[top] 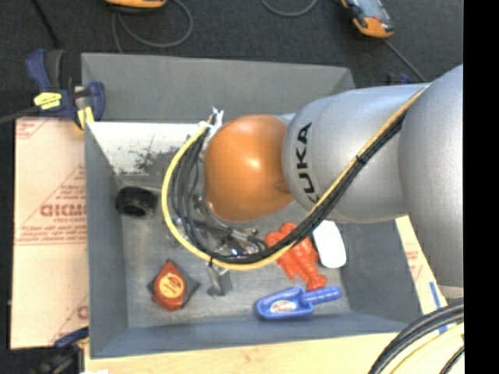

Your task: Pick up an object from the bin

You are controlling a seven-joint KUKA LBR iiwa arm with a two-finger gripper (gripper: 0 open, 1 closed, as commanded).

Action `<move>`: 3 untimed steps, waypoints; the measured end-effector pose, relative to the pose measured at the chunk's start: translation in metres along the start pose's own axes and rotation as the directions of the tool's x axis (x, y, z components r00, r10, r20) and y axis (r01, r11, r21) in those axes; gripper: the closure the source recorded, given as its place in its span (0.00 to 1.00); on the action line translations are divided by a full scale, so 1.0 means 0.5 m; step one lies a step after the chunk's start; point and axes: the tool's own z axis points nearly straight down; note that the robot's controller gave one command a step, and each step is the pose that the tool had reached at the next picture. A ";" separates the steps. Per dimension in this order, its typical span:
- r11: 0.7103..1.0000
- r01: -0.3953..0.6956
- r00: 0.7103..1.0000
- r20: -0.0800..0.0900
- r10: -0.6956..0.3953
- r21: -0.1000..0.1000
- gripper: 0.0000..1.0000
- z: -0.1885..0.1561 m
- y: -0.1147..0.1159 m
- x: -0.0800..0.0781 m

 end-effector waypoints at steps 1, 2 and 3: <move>0.980 0.201 0.980 0.002 -0.201 0.000 0.00 0.146 0.032 -0.015; 0.841 0.541 0.841 0.008 -0.541 0.002 1.00 0.178 0.052 -0.019; 0.809 0.588 0.809 0.007 -0.588 0.001 1.00 0.174 0.054 -0.018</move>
Offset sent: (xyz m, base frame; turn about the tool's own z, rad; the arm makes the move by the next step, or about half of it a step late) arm -0.0090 0.0279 -0.0803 -0.7291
